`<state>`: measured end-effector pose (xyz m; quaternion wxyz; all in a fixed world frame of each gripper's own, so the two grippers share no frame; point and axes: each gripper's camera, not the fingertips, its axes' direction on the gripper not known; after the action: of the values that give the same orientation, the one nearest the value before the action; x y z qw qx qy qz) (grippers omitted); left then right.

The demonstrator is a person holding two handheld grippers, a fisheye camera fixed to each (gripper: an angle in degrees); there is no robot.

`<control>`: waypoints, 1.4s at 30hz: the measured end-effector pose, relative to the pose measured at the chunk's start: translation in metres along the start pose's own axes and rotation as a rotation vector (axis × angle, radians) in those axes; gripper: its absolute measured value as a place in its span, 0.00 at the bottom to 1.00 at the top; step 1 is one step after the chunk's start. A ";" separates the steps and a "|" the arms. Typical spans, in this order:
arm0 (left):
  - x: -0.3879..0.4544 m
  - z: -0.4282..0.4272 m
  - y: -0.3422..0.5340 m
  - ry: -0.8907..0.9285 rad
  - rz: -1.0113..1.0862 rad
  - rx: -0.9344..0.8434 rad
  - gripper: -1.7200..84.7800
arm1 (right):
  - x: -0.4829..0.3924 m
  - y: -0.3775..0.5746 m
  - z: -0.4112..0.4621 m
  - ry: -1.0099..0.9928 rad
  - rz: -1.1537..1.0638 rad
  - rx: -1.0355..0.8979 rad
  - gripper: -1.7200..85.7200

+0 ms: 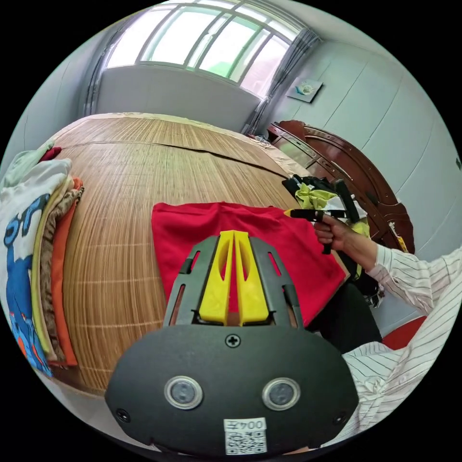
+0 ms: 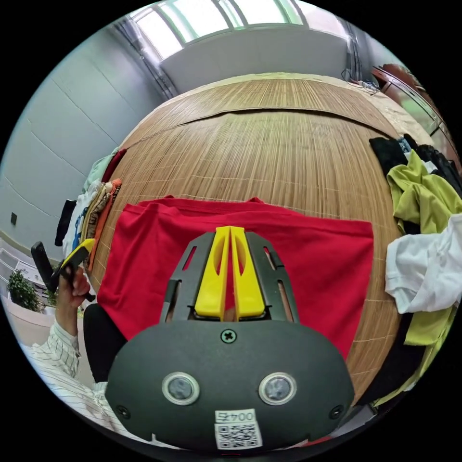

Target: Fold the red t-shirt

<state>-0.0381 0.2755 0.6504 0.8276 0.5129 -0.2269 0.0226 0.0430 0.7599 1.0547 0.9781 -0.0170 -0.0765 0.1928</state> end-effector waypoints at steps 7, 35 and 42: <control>-0.041 0.093 -0.057 -0.232 -0.061 -0.240 0.02 | 0.017 -0.026 0.027 -0.091 -0.117 -0.126 0.01; -0.003 0.099 -0.086 -0.365 -0.029 -0.105 0.03 | 0.157 0.040 -0.008 -0.384 0.166 0.040 0.01; -0.025 0.106 -0.088 -0.329 -0.148 -0.154 0.03 | 0.159 0.051 -0.016 -0.398 0.162 0.058 0.01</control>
<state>-0.0741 0.1479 0.6052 0.8154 0.4603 -0.3219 -0.1400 0.1722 0.8672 1.0586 0.9250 0.0435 -0.2611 0.2725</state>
